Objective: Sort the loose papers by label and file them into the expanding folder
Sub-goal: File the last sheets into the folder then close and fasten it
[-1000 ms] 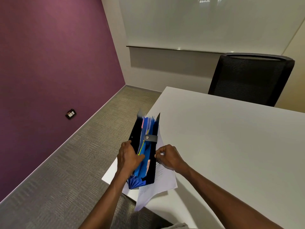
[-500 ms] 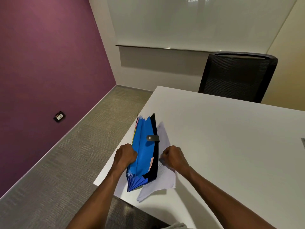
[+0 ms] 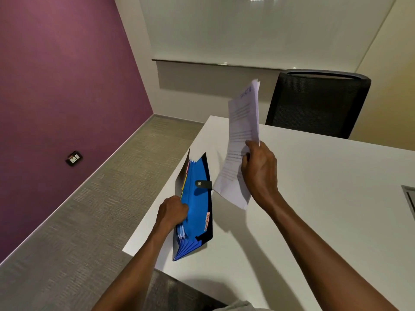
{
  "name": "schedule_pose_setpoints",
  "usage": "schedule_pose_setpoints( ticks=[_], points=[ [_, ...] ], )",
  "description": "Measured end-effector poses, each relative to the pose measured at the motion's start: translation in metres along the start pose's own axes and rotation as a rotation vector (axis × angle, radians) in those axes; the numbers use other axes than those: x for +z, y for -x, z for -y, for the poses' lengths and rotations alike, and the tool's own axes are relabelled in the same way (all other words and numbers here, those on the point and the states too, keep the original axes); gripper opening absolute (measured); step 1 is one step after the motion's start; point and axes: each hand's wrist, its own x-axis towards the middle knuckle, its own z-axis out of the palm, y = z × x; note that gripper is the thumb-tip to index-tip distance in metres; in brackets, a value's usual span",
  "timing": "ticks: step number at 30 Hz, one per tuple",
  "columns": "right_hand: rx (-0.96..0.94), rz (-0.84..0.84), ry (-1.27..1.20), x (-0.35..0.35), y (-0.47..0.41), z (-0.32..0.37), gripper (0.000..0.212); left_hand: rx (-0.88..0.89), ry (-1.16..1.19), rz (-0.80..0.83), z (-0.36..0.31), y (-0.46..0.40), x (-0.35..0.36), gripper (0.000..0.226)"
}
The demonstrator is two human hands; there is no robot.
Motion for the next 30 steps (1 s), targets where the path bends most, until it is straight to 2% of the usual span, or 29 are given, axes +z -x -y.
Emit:
schedule_pose_setpoints(
  ticks=[4, 7, 11, 15, 19, 20, 22, 26, 30],
  points=[
    [-0.044, 0.020, -0.034, 0.015, -0.004, 0.022, 0.009, -0.030, 0.049, 0.018, 0.004, -0.001, -0.002, 0.028],
    [-0.136, 0.046, 0.075, 0.034, -0.002, 0.030, 0.009, -0.048, 0.083, 0.027, 0.007, -0.002, -0.004, 0.029],
    [-0.112, 0.221, 0.151, 0.061, 0.015, 0.033, 0.002, -0.052, 0.080, 0.024, 0.010, -0.001, -0.006, 0.029],
    [-0.095, 0.433, 0.184, 0.077, 0.035, 0.036, 0.009, -0.044, 0.106, 0.007, 0.013, 0.000, -0.006, 0.033],
    [-0.020, 0.633, 0.208, 0.093, 0.042, 0.035, 0.002, -0.048, 0.142, 0.005, 0.019, -0.002, -0.007, 0.034],
    [0.016, 0.661, 0.208, 0.097, 0.042, 0.035, 0.006, -0.047, 0.159, 0.008, 0.021, -0.003, -0.008, 0.034],
    [0.069, 0.689, 0.203, 0.104, 0.041, 0.038, 0.010, -0.044, 0.180, 0.006, 0.025, -0.003, -0.009, 0.034],
    [0.045, 0.712, 0.276, 0.114, 0.033, 0.050, 0.004, -0.038, 0.182, 0.006, 0.029, -0.004, -0.010, 0.035],
    [0.004, 0.754, 0.349, 0.131, 0.029, 0.059, 0.009, -0.035, 0.173, 0.015, 0.031, -0.006, -0.011, 0.037]
  ],
)
